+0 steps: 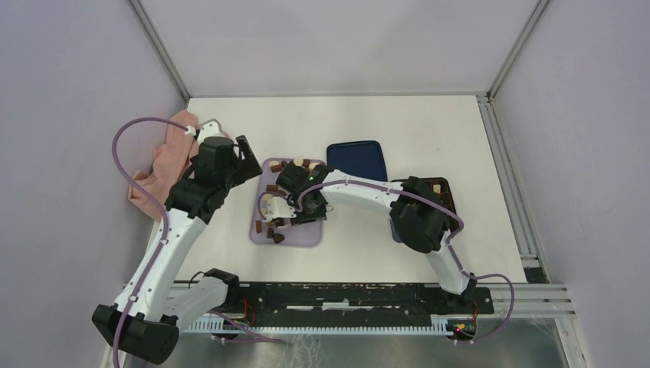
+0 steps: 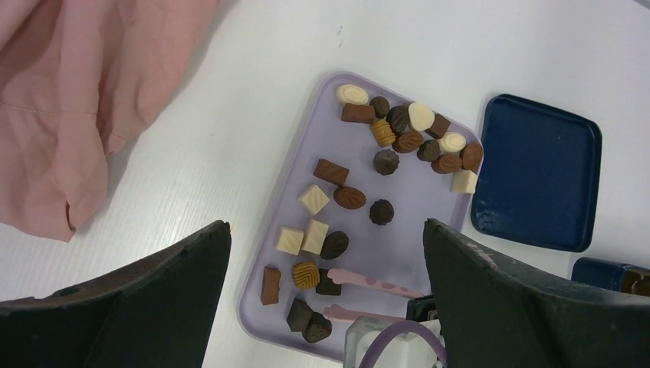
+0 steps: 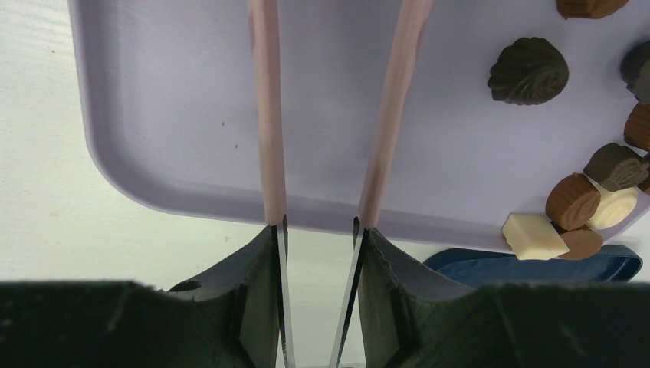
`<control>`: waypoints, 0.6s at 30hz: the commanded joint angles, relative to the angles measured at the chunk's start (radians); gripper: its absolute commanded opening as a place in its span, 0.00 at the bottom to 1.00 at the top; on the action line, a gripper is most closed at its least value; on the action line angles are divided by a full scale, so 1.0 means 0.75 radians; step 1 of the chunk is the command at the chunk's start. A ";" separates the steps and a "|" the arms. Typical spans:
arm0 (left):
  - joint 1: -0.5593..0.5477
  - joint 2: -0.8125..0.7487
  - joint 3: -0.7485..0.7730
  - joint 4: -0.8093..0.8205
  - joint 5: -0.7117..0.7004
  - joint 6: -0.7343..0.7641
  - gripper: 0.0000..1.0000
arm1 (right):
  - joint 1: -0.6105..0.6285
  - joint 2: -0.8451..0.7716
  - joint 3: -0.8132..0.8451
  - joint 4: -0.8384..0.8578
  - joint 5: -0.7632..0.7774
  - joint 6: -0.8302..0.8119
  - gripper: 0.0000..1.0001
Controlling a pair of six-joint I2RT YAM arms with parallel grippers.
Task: Pack the chocolate
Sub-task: Pick up the fake chocolate from the plate.
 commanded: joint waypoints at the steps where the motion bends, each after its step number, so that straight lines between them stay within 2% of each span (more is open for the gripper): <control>1: 0.000 -0.077 0.002 0.042 -0.095 0.053 1.00 | 0.020 0.019 0.032 -0.033 0.060 0.021 0.41; 18: 0.000 -0.162 -0.033 0.044 -0.084 0.037 1.00 | 0.029 0.062 0.054 -0.033 0.108 0.025 0.39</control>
